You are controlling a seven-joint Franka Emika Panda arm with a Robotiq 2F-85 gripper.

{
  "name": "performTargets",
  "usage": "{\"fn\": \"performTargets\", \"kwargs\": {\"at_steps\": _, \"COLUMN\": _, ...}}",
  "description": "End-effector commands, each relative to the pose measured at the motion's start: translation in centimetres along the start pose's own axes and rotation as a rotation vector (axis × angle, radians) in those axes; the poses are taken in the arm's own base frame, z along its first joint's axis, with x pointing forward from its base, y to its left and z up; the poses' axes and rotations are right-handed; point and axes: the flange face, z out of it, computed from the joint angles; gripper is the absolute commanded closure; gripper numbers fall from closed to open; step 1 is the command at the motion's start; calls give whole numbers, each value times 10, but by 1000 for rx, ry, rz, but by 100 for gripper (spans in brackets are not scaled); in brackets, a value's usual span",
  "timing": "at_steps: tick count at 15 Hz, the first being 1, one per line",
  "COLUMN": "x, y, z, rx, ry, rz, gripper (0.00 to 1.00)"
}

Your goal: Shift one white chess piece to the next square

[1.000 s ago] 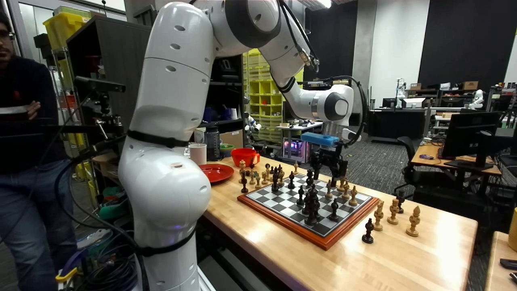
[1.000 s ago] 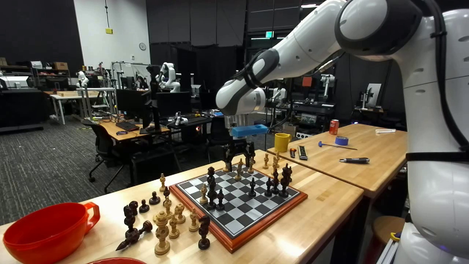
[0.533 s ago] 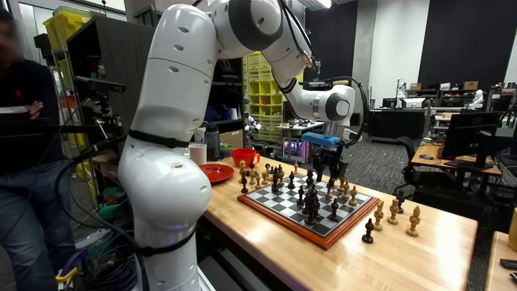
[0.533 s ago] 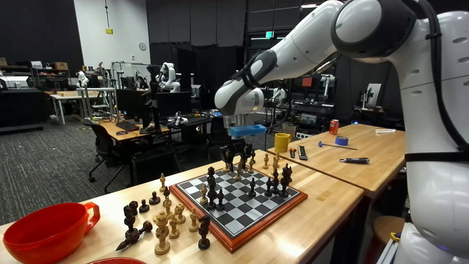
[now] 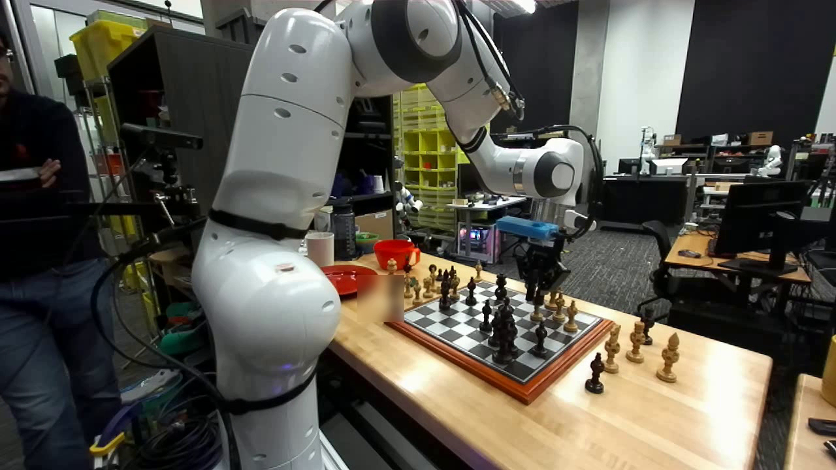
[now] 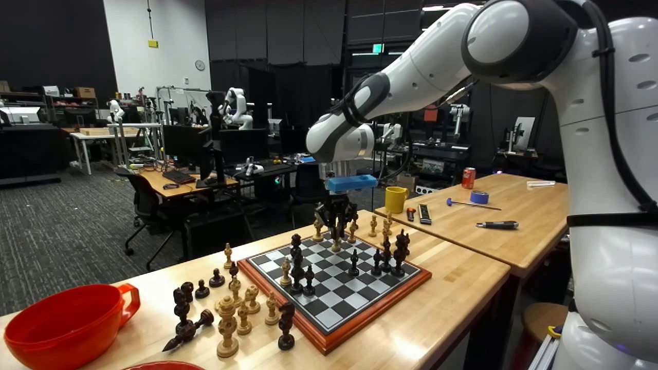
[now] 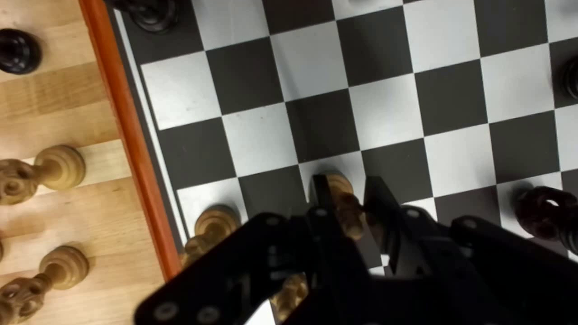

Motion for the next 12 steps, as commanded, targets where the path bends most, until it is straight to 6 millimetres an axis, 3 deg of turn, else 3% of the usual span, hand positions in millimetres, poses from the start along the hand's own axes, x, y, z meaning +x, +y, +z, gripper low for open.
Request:
{"fn": "performTargets", "kwargs": {"at_steps": 1, "x": -3, "y": 5, "z": -5, "rx": -8, "ry": 6, "rz": -2, "gripper": 94}}
{"fn": "performTargets", "kwargs": {"at_steps": 12, "x": -22, "y": 22, "z": -18, "rx": -3, "ry": -27, "rz": 23, "gripper": 94}}
